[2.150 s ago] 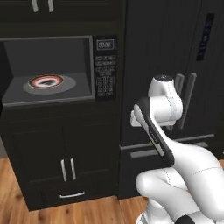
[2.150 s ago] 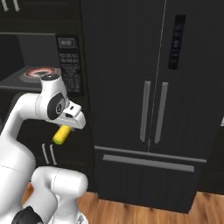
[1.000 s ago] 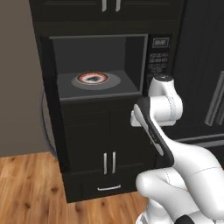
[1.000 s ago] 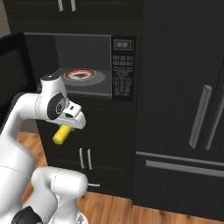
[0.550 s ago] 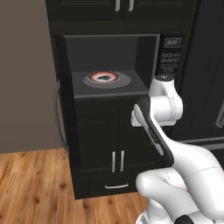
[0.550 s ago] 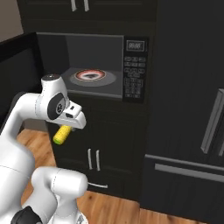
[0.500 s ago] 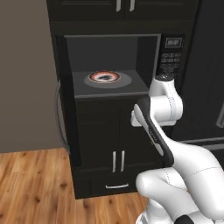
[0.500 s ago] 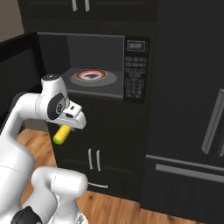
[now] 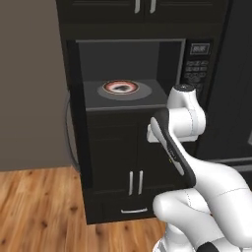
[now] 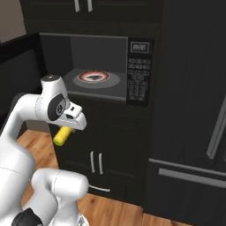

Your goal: Pick the corn from the counter and place it in the microwave. Then turn on the microwave.

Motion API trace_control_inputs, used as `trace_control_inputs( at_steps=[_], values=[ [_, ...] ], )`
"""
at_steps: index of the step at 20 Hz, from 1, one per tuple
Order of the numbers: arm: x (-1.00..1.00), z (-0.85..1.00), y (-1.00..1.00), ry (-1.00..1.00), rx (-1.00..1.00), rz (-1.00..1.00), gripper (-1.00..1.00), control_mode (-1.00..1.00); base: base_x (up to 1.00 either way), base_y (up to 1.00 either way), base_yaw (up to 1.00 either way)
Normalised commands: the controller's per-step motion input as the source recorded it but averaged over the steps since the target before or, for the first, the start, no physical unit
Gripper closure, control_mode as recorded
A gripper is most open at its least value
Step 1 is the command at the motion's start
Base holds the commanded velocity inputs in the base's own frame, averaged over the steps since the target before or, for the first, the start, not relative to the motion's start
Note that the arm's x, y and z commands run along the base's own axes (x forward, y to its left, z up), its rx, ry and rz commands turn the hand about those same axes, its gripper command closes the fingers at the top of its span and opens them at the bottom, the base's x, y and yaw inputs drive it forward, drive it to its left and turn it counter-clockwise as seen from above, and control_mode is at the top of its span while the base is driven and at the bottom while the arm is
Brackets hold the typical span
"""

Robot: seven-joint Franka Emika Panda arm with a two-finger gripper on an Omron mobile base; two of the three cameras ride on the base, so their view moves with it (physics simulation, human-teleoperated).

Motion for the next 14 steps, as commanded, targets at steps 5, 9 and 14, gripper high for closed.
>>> trace_control_inputs(
  at_steps=[5, 9, 14],
  values=[
    [0.00, 0.00, 0.00, 0.00, 0.00, 0.00, 1.00, 1.00, 0.32, 0.07, 0.00],
    [0.00, 0.00, 0.00, 0.00, 0.00, 0.00, 1.00, 1.00, 0.27, 0.27, 0.00],
    [0.00, 0.00, 0.00, 0.00, 0.00, 0.00, 1.00, 1.00, 0.14, 0.38, 0.00]
  ],
)
